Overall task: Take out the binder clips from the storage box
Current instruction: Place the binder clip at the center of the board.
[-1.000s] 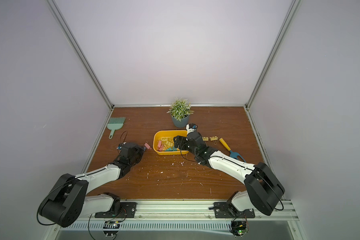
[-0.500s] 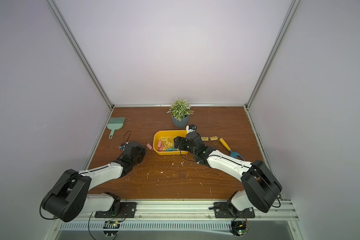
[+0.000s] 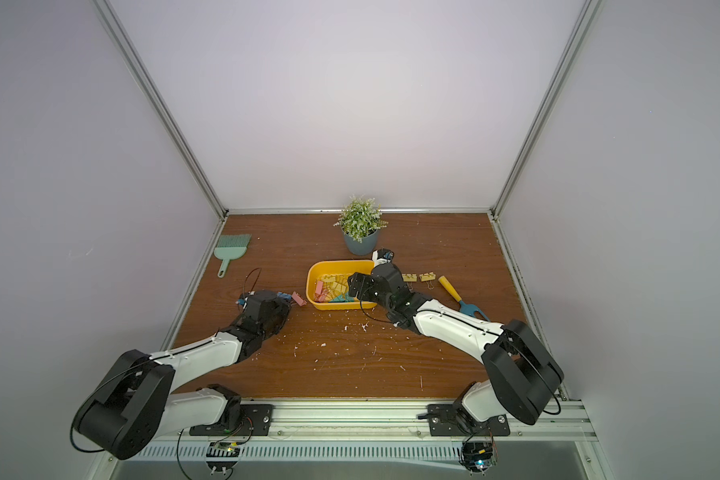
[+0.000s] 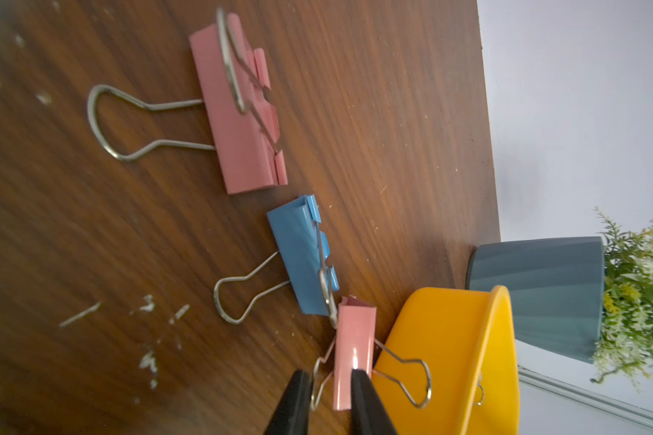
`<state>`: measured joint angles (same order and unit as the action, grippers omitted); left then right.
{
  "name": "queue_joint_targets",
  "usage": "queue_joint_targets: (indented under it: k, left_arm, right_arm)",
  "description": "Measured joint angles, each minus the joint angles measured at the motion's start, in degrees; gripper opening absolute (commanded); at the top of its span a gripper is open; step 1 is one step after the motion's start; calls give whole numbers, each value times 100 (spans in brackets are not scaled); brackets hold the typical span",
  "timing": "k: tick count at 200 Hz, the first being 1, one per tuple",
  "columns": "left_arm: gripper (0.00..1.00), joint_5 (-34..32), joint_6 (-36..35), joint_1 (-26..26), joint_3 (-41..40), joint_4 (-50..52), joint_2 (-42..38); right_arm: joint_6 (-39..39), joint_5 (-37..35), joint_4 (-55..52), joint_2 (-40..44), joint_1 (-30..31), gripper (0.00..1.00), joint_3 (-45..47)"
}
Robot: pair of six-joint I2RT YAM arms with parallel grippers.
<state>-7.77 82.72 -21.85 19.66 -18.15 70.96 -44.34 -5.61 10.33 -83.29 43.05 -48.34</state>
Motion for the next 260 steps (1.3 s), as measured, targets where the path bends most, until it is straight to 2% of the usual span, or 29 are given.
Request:
queue_joint_targets:
  k: [79,102,128,162,183,212,238,260]
  left_arm:
    - [26,409,-22,-85,-55,-37,-105]
    - [29,472,-116,-120,-55,13,-164]
    - [35,210,-385,-131,17,603,-579]
    - [46,-131,-1167,-42,289,1147,-935]
    - [47,221,-1749,260,673,1200,-605]
    - [46,901,-2444,503,1419,1281,402]
    - [43,1346,-2717,507,1906,1532,1158]
    - [42,1526,-2782,507,1950,1700,1381]
  right_arm:
    - [-31,-2,-31,-7,0,88,0]
    - [-31,-2,-50,-7,0,88,0]
    - [-28,-4,-92,-7,0,88,0]
    - [-26,-9,-111,-7,0,89,0]
    - [-26,-9,-116,-7,0,88,0]
    - [-26,-11,-116,-7,2,88,0]
    - [-24,-22,-120,-7,2,89,0]
    - [-17,-48,-122,-4,0,89,0]
